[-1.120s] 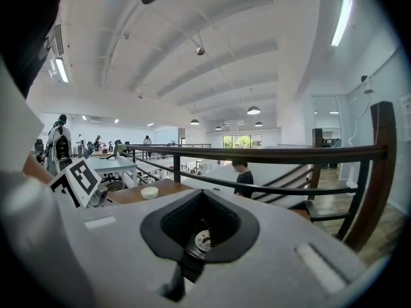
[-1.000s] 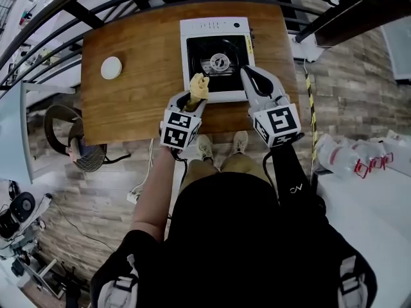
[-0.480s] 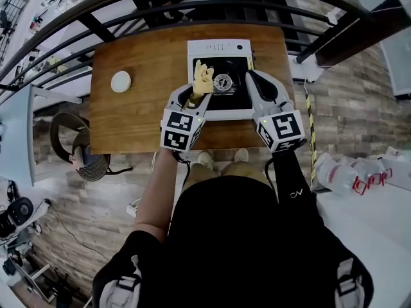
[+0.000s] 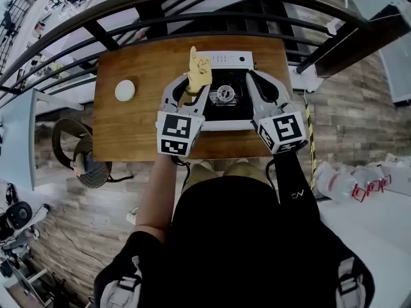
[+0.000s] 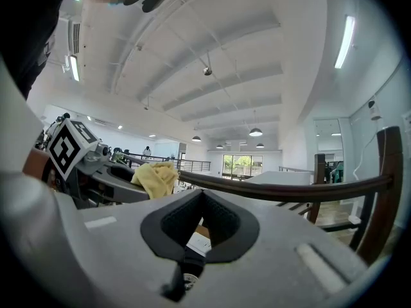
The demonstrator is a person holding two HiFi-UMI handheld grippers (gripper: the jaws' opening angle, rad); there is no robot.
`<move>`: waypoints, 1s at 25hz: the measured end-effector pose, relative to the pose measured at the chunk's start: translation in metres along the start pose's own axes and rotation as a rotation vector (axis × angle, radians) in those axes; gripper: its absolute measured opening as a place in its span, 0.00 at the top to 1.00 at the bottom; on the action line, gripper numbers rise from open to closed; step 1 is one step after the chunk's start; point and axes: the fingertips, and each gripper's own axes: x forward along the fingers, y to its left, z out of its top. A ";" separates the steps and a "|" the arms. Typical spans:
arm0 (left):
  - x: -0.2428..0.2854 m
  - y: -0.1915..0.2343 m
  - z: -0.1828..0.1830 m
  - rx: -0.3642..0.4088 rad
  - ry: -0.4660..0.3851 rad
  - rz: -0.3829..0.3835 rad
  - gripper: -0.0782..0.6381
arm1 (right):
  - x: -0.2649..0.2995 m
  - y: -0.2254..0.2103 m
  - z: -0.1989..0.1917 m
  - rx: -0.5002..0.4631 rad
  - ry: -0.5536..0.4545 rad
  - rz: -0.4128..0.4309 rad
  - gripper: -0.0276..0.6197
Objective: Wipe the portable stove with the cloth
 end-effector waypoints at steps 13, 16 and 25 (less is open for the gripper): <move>0.002 0.018 0.009 -0.008 -0.031 0.049 0.67 | 0.005 -0.004 -0.005 -0.037 0.028 -0.022 0.95; 0.003 0.020 0.009 -0.006 -0.031 0.057 0.67 | 0.005 -0.010 -0.006 -0.025 0.024 -0.038 0.95; 0.011 0.018 0.007 -0.001 -0.022 0.065 0.67 | 0.006 -0.017 -0.014 -0.020 0.034 -0.038 0.95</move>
